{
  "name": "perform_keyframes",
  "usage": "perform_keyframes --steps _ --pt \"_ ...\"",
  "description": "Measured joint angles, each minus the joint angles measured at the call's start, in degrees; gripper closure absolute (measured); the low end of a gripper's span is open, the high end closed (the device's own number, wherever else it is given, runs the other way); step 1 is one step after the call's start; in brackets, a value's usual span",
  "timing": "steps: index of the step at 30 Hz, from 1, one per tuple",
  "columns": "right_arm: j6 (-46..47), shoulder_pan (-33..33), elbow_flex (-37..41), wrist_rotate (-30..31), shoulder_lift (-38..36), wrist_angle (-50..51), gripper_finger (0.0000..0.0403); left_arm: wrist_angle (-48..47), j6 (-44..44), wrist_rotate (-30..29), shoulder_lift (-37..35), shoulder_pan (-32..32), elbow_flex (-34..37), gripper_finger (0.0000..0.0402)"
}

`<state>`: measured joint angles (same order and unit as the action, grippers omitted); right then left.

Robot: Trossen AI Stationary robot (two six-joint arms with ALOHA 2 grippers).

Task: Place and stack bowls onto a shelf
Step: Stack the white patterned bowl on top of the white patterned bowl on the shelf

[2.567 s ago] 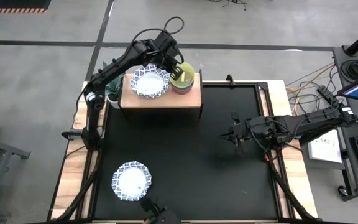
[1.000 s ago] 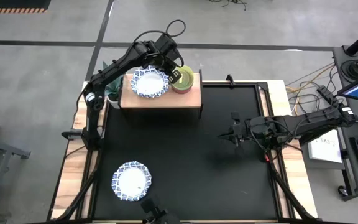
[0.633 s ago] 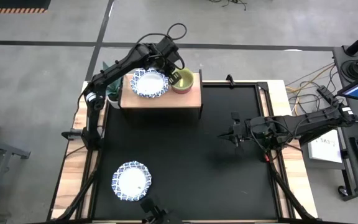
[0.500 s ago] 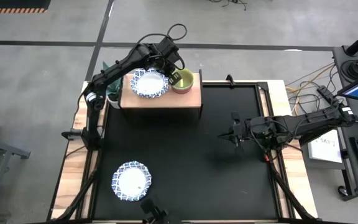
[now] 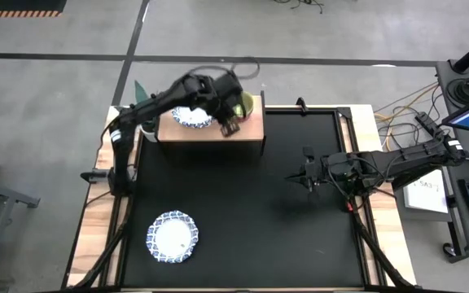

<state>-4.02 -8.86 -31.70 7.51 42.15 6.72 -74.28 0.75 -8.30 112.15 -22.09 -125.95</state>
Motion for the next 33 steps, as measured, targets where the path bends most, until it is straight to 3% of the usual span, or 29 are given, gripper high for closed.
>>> perform_keyframes --steps 10,15,24,29,33 --pt "0.0 0.0 0.0 0.0 0.0 0.0 0.0394 -11.8 6.6 0.0 -0.1 16.6 0.1 0.0401" --pt "0.4 0.0 0.0 0.0 0.0 0.0 0.0394 -13.2 11.9 -0.3 -0.2 25.0 0.4 0.0400" --pt "0.6 0.0 0.0 0.0 0.0 0.0 0.0394 -13.8 22.0 -9.8 -0.7 36.8 1.8 0.0400" --pt "0.5 0.0 0.0 0.0 0.0 0.0 0.0394 -12.7 26.3 -12.9 -1.8 40.9 7.4 0.0401" --pt "0.4 0.0 0.0 0.0 0.0 -0.2 0.0394 -7.8 29.7 -13.6 -5.5 42.8 17.6 0.0401"
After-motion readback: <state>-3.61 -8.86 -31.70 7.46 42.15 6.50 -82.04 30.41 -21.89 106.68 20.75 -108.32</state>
